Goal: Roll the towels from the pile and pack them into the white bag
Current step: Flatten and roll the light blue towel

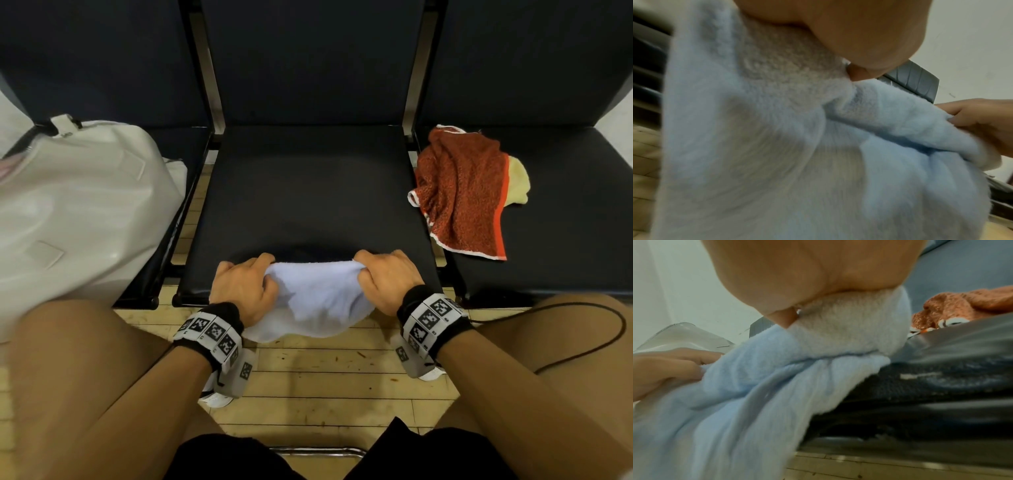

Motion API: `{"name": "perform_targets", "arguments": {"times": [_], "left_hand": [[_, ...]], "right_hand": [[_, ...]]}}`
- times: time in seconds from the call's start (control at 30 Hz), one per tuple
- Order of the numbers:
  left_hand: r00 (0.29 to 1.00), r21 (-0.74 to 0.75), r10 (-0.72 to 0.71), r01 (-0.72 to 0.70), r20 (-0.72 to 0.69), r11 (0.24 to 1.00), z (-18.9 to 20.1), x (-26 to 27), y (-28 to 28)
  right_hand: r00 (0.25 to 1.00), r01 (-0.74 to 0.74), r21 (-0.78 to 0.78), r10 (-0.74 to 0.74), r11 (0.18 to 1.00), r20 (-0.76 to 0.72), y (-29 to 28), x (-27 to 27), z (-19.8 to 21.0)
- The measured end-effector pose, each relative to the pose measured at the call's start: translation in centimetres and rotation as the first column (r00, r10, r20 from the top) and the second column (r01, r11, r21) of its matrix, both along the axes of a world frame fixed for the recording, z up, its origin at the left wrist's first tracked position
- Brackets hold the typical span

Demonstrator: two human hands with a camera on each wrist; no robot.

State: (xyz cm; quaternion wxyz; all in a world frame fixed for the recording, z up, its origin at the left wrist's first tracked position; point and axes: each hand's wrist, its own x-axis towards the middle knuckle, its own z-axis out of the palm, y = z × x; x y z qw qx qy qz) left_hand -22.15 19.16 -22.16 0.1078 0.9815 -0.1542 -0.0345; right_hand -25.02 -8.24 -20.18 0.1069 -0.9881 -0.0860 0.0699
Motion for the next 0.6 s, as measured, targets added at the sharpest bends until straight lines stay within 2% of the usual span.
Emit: {"name": "perform_targets", "arguments": {"times": [0.13,0.2,0.33,0.4,0.5,0.6], "left_hand": [[1.0,0.049,0.005,-0.004,-0.008,0.999,-0.4,0.0,-0.1],[1.0,0.062,0.011,-0.011,0.007,0.998,-0.6,-0.1,-0.2],[0.994,0.06,0.043,-0.049,0.098,0.997,-0.7,0.3,-0.1],[0.99,0.091,0.025,-0.038,0.14,0.995,-0.5,0.5,-0.2],[0.994,0.115,0.018,-0.03,0.105,0.993,-0.2,0.4,-0.4],[0.997,0.118,0.043,-0.05,0.063,0.992,-0.2,-0.1,-0.6]], "right_hand": [[0.995,0.066,0.073,-0.061,0.995,-0.075,-0.2,-0.2,-0.3],[0.994,0.093,0.078,-0.088,0.993,-0.062,-0.2,0.0,-0.5],[0.987,0.084,-0.058,-0.075,0.995,0.144,-0.5,0.4,-1.3],[0.979,0.089,-0.132,-0.062,0.987,0.194,-0.4,0.5,-1.6],[0.992,0.039,-0.189,-0.015,0.981,0.128,0.5,0.2,-1.8],[0.996,0.03,-0.114,-0.02,0.993,0.088,1.0,-0.4,-1.7]]}}
